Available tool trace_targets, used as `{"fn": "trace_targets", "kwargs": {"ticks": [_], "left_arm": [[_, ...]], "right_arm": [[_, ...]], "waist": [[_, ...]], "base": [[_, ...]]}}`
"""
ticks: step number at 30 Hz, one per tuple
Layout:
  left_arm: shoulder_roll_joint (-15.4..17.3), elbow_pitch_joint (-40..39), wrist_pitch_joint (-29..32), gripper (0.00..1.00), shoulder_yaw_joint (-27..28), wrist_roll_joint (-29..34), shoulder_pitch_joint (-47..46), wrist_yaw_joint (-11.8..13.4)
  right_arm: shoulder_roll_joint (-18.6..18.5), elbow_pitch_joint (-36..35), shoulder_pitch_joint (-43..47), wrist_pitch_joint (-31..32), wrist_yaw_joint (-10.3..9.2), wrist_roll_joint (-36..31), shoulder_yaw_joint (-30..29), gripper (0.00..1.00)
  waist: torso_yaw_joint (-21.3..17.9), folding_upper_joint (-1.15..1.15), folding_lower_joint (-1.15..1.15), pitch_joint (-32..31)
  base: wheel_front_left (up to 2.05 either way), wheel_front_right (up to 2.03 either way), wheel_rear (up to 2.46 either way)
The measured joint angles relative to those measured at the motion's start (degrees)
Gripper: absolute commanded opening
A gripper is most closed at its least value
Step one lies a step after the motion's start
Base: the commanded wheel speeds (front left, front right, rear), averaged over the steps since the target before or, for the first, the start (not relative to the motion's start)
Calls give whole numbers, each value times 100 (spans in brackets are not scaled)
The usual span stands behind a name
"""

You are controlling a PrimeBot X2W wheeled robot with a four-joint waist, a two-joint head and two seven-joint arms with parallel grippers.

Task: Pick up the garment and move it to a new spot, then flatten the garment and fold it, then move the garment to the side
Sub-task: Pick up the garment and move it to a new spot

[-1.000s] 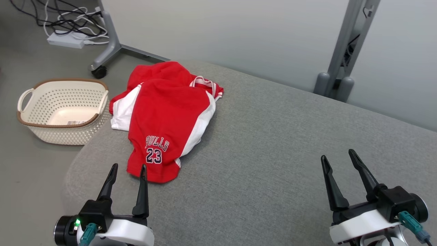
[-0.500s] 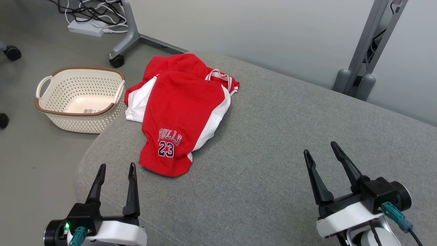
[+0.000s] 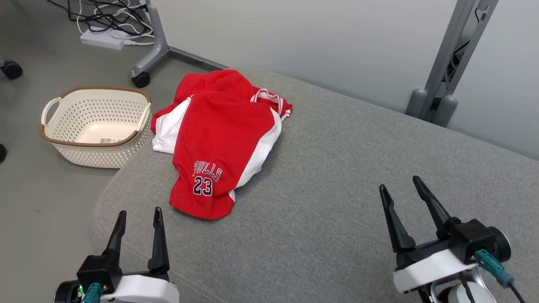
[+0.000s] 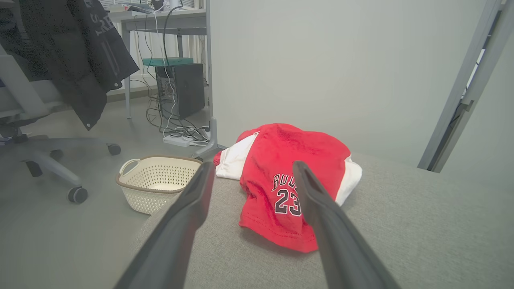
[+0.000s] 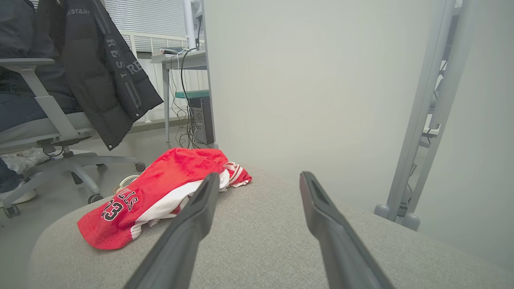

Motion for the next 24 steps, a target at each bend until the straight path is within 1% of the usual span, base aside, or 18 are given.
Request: {"fn": "trace_targets", "kwargs": {"ticks": [2,6,11,13,14,18,21,24], "left_arm": [[1,44,0,100,25,-126,-2,46],[0,48,0,100,41,-196,-74,45],[-2,134,0,100,66,-163,-355,-93],[4,264,0,100,127,-141,-575,-213],[49,447,0,100,179,-138,-866,-345],[281,1059,69,100,293,-237,-1544,-595],[448,1586,544,100,318,-403,-2149,-799],[539,2025,1058,100,422,-753,-2777,-968]], "right_arm": [[1,-46,42,0,0,5,-29,100],[2,-147,119,0,0,-11,-97,100],[1,-298,120,0,0,-245,-225,100],[2,-381,119,0,0,-359,-267,100],[2,-480,112,0,0,-475,-316,100],[4,-666,-51,40,0,-702,-320,100],[2,-840,-192,154,0,-835,-287,100],[2,-1004,-323,269,0,-991,-219,100]], "waist": [[3,0,0,4],[24,0,0,73],[51,0,0,294],[64,0,0,406],[75,0,0,525],[18,0,0,816],[-83,0,0,1045],[-211,0,0,1271]], "base": [[0,0,0],[0,0,0],[0,0,0],[0,0,0],[0,0,0],[0,0,0],[0,0,0],[0,0,0]]}}
